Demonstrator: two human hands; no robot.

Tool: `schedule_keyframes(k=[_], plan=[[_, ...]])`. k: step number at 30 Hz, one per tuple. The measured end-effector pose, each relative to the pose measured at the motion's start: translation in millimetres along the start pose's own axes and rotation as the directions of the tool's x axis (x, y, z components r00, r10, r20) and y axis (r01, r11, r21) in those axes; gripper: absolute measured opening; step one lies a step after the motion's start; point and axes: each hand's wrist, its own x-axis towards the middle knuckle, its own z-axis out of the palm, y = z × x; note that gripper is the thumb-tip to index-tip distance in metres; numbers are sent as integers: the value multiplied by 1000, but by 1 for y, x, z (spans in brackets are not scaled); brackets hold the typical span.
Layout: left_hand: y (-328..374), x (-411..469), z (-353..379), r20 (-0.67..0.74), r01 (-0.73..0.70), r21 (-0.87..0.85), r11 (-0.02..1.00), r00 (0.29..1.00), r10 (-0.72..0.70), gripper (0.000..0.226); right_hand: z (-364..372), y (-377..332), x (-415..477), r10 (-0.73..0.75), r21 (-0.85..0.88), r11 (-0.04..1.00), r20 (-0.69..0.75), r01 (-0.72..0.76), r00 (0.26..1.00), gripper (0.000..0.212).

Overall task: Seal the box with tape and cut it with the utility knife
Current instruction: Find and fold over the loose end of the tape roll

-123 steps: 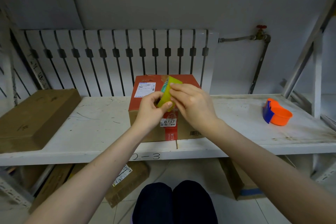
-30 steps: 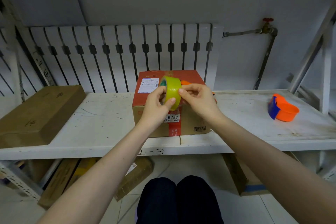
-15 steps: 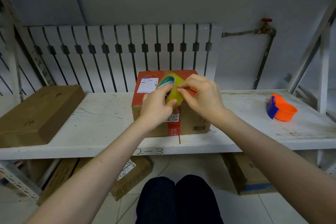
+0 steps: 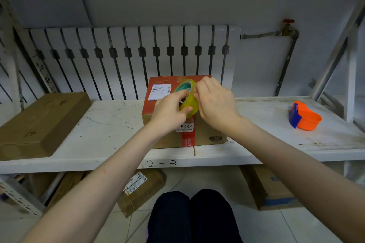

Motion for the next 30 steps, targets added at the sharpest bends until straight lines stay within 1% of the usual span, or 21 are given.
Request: schedule_keyframes(k=[3, 5, 7, 8, 9, 11, 12, 14, 15, 19, 21, 23, 26, 28, 30], plan=[[3, 0, -2, 17, 11, -69, 998, 1000, -9, 29, 0, -3, 2, 22, 6, 1000, 47, -22, 999, 27], [3, -1, -3, 44, 17, -168, 986, 999, -9, 22, 0, 1, 2, -4, 59, 998, 75, 0, 997, 21], [2, -3, -3, 64, 38, -256, 966, 998, -23, 17, 2, 9, -1, -24, 165, 986, 99, 8, 995, 9], [2, -3, -3, 63, 50, -280, 959, 997, -33, 16, 4, 12, -4, 1, 242, 970, 95, -24, 995, 3], [1, -3, -2, 56, 54, -291, 955, 998, -40, 15, 6, 13, -6, 58, 333, 939, 79, -81, 995, 2], [-1, -2, -1, 36, 54, -289, 956, 998, -45, 15, 8, 15, -11, 180, 492, 850, 63, -187, 982, 13], [-2, -1, -1, 32, 52, -285, 957, 998, -45, 15, 9, 16, -11, 200, 525, 825, 77, -210, 977, 22], [-4, 1, -1, 32, 47, -276, 960, 999, -40, 15, 9, 18, -11, 161, 525, 831, 89, -184, 983, 32], [-5, 1, -1, 31, 44, -270, 962, 999, -37, 15, 8, 19, -11, 146, 526, 835, 73, -162, 987, 30], [-8, 2, -1, 11, 39, -219, 975, 999, -38, 14, 5, 19, -7, 200, 585, 794, 4, -164, 980, 13], [-7, 1, -2, 17, 36, -201, 979, 999, -33, 13, 4, 17, -6, 212, 575, 801, -9, -169, 977, 7], [-5, 1, -4, 28, 17, -202, 979, 1000, -12, 14, 3, 14, -5, 205, 522, 838, -30, -159, 978, 4], [1, -3, -8, 69, -10, -250, 968, 997, 29, 19, 4, 10, -4, 188, 399, 902, -12, -168, 982, 4], [2, -5, -10, 118, -17, -233, 972, 992, 45, 25, 6, 11, -4, 219, 376, 902, 21, -211, 975, 5], [1, -7, -11, 133, -20, -191, 981, 990, 46, 20, 8, 16, -5, 250, 413, 875, 62, -253, 966, 9]])
